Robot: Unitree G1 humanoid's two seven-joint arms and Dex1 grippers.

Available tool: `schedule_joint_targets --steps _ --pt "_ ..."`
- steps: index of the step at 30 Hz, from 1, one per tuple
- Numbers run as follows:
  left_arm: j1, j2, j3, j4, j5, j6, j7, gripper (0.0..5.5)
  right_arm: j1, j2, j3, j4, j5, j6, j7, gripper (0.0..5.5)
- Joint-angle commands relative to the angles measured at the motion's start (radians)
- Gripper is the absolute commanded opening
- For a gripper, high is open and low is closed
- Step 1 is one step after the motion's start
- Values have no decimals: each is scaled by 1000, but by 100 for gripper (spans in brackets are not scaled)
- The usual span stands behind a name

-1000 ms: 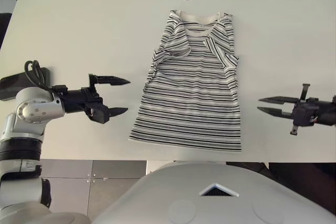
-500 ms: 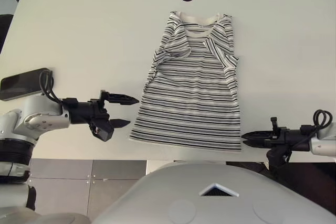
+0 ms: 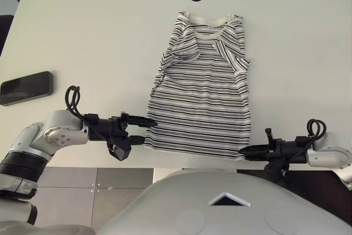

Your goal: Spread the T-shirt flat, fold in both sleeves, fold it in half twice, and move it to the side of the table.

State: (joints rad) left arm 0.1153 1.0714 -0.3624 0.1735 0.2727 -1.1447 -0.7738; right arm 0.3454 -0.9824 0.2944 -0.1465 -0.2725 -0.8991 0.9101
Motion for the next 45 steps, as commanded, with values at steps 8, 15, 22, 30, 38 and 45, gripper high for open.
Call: schedule_joint_targets --steps 8,15,22,30,38,45 --pt "35 25 -94 21 49 47 -50 147 -18 -18 29 2 5 20 -25 10" --pt "-7 61 -150 -124 -262 240 -190 34 8 -49 60 -58 273 171 37 10" --pt "73 180 -142 -391 -694 592 -432 12 129 -247 -49 -233 818 523 229 10" --pt "186 237 16 -659 -1074 830 -560 12 300 -268 -396 -284 1171 719 474 10" --pt "-66 -215 130 -391 -827 829 -267 12 -128 137 -311 -97 879 689 169 10" --pt "-307 -442 172 -16 -578 859 -49 12 -436 346 -227 220 531 600 -37 10"
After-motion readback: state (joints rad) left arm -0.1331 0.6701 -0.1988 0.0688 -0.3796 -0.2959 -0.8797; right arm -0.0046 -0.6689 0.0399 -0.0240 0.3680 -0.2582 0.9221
